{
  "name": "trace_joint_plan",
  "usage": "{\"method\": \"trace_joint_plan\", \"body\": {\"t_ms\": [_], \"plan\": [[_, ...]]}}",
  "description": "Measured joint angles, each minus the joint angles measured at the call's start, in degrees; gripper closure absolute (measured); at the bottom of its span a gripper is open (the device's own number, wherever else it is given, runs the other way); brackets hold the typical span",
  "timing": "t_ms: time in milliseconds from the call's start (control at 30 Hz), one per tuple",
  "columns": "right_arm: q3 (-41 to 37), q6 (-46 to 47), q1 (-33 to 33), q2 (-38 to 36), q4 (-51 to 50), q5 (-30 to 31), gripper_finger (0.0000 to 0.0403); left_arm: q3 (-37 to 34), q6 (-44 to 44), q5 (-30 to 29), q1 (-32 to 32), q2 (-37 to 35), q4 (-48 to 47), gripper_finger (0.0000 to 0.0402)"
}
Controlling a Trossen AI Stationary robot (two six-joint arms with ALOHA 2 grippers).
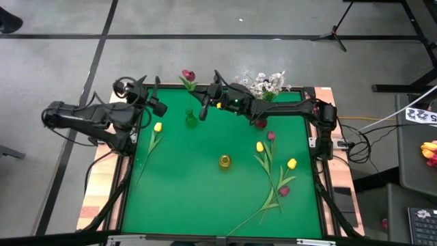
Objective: Sort flowers into vase by color
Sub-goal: Put the left red flower into the green vase
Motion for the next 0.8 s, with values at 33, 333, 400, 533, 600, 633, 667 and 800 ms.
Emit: {"method": "trace_joint_plan", "body": {"t_ms": [33, 333, 400, 533, 600, 633, 667, 800], "plan": [[0.0, 0.0, 0.0, 0.3, 0.3, 0.0, 0.0400, 0.0, -2.0, 0.0, 0.2, -0.1, -1.9, 0.0188], [0.0, 0.6, 0.0, 3.1, 0.3, -0.4, 0.0400, 0.0, -11.0, 0.0, 0.5, -0.4, -9.8, 0.0188], [0.0, 0.5, 0.0, 3.1, 0.0, -0.3, 0.0400, 0.0, -11.8, 0.0, 0.5, -0.4, -10.4, 0.0188], [0.0, 0.5, -0.3, 3.1, -0.5, -0.4, 0.0396, 0.0, -12.4, 0.0, 0.5, -0.4, -10.8, 0.0188], [0.0, 1.1, -0.7, 3.1, -1.0, -0.4, 0.0394, 0.0, -13.1, 0.0, 0.5, -0.4, -11.6, 0.0188], [0.0, 1.7, -0.8, 3.5, -0.8, -0.6, 0.0393, 0.0, -13.7, 0.0, 0.5, -0.4, -11.9, 0.0188], [0.0, 2.3, -1.1, 3.8, -0.6, -1.0, 0.0393, 0.0, -14.1, 0.0, 0.5, -0.4, -12.2, 0.0188], [0.0, 3.7, -2.0, 5.2, 0.8, -2.5, 0.0391, 0.0, -15.9, -0.1, 0.5, -0.4, -14.5, 0.0188]]}}
